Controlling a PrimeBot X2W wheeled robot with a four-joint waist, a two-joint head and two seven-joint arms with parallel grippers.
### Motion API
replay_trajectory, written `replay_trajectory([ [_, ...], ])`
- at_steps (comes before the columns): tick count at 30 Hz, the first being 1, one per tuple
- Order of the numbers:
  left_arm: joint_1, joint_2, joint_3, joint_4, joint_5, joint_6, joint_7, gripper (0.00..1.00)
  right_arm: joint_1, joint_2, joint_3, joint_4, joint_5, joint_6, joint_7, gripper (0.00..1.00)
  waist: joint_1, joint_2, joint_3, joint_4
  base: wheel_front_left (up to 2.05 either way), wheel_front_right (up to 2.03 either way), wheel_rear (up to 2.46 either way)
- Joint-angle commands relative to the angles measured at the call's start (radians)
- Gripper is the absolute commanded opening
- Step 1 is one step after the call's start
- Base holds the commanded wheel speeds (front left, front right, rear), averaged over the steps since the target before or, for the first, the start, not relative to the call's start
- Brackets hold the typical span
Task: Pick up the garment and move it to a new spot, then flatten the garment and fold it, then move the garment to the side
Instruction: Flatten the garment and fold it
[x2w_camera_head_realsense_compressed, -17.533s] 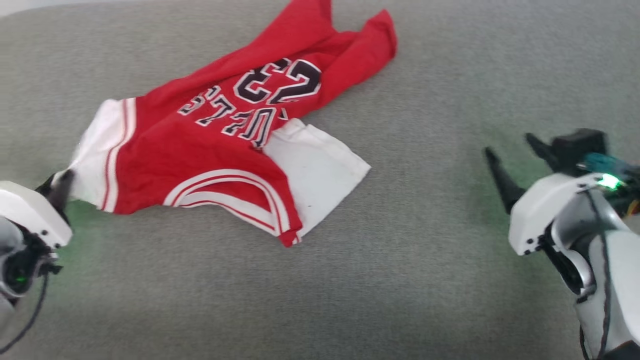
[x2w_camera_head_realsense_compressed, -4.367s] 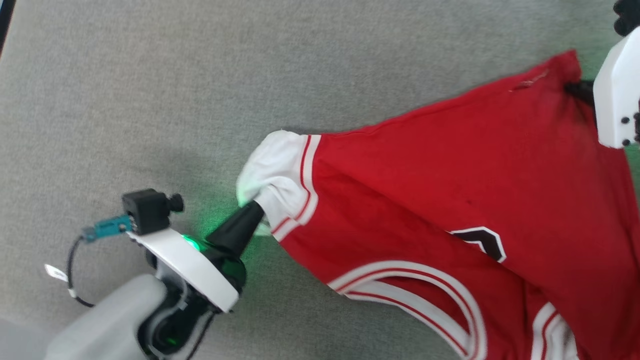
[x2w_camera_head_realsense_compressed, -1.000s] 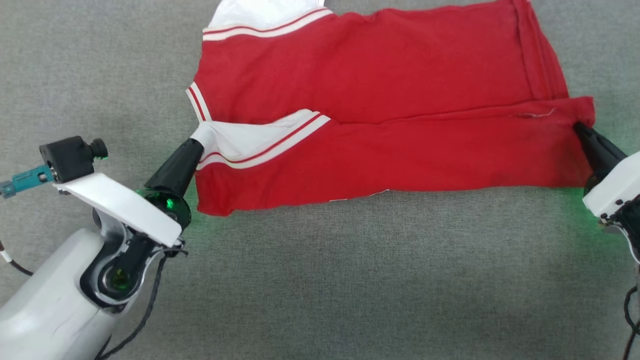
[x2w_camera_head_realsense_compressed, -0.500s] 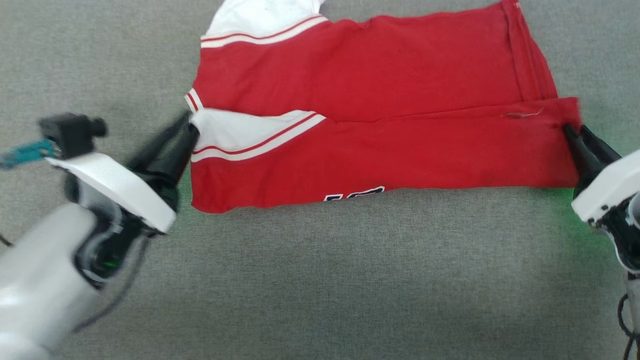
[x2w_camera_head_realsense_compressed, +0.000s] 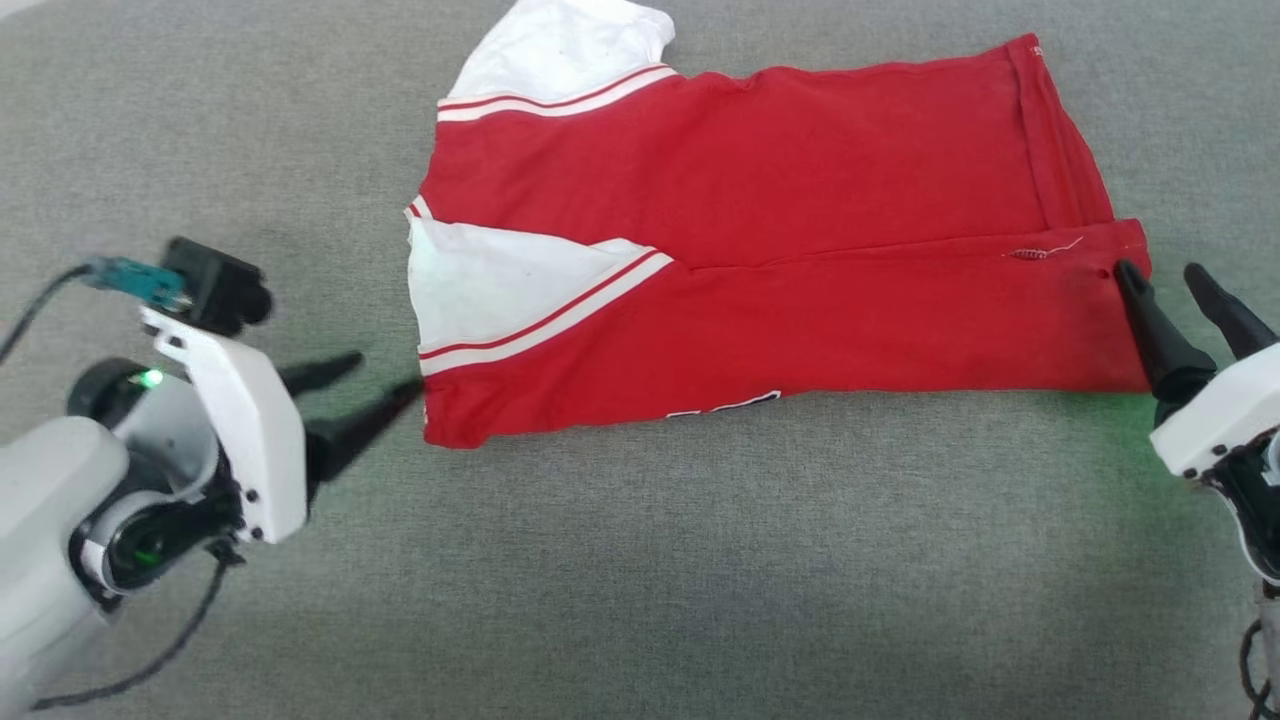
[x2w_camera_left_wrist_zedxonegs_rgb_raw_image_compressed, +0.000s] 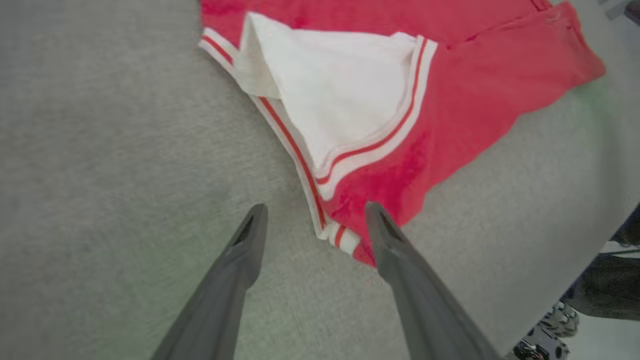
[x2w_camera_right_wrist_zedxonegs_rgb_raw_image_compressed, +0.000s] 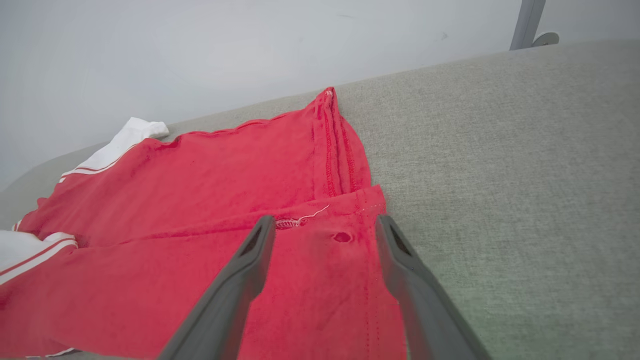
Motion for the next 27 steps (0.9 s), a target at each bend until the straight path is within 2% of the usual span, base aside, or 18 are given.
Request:
replay_trajectory([
  [1, 0.002, 0.002, -0.008, -0.025, -0.026, 0.013, 0.042, 1.0, 0.001, 0.011, -0.001, -0.018, -0.011, 0.0, 0.007, 1.0, 0.0, -0.0001, 0.008, -0.007, 0.0, 0.0, 0.0],
  [5, -0.005, -0.007, -0.018, -0.048, -0.066, 0.048, 0.115, 1.0, -0.006, 0.029, 0.008, -0.048, -0.016, 0.0, 0.018, 1.0, 0.0, -0.0001, 0.026, -0.029, 0.0, 0.0, 0.0],
  [7, -0.005, -0.02, -0.023, -0.046, -0.09, 0.062, 0.148, 0.94, -0.006, 0.035, 0.01, -0.058, -0.015, 0.0, 0.022, 1.0, 0.0, -0.0001, 0.038, -0.041, 0.0, 0.0, 0.0],
  [9, -0.009, -0.025, -0.036, -0.029, -0.099, 0.075, 0.187, 0.94, -0.009, 0.041, 0.009, -0.068, -0.014, 0.0, 0.023, 1.0, 0.0, -0.0001, 0.05, -0.055, 0.0, 0.0, 0.0],
  [15, -0.007, -0.066, -0.064, 0.039, -0.126, 0.081, 0.258, 0.97, -0.016, 0.047, 0.005, -0.079, -0.015, 0.0, 0.024, 1.0, 0.0, -0.0001, 0.08, -0.086, 0.0, 0.0, 0.0],
  [16, -0.008, -0.074, -0.066, 0.053, -0.129, 0.077, 0.262, 0.92, -0.017, 0.047, 0.005, -0.08, -0.015, 0.0, 0.024, 1.0, 0.0, -0.0001, 0.084, -0.091, 0.0, 0.0, 0.0],
  [17, -0.007, -0.085, -0.063, 0.068, -0.142, 0.079, 0.264, 0.72, -0.018, 0.046, 0.006, -0.081, -0.014, 0.0, 0.025, 1.0, 0.0, -0.0001, 0.088, -0.096, 0.0, 0.0, 0.0],
  [18, -0.006, -0.094, -0.063, 0.078, -0.15, 0.073, 0.27, 0.39, -0.018, 0.044, 0.006, -0.083, -0.014, 0.0, 0.026, 1.0, 0.0, -0.0001, 0.091, -0.099, 0.0, 0.0, 0.0],
  [19, -0.005, -0.1, -0.071, 0.083, -0.148, 0.064, 0.28, 0.28, -0.017, 0.042, 0.008, -0.085, -0.016, 0.0, 0.03, 1.0, 0.0, -0.0001, 0.094, -0.103, 0.0, 0.0, 0.0],
  [20, -0.002, -0.105, -0.077, 0.084, -0.145, 0.054, 0.288, 0.0, -0.017, 0.04, 0.008, -0.088, -0.016, 0.0, 0.032, 1.0, 0.0, -0.0001, 0.095, -0.105, 0.0, 0.0, 0.0],
  [22, -0.005, -0.104, -0.074, 0.086, -0.151, 0.031, 0.29, 0.0, -0.017, 0.022, 0.022, -0.1, -0.025, 0.0, 0.056, 1.0, 0.0, -0.0001, 0.101, -0.109, 0.0, 0.0, 0.0],
  [27, -0.021, -0.102, -0.055, 0.078, -0.145, 0.025, 0.263, 0.0, -0.051, -0.061, 0.096, -0.109, -0.059, 0.0, 0.172, 1.0, 0.0, -0.0001, 0.108, -0.106, 0.0, 0.0, 0.0],
])
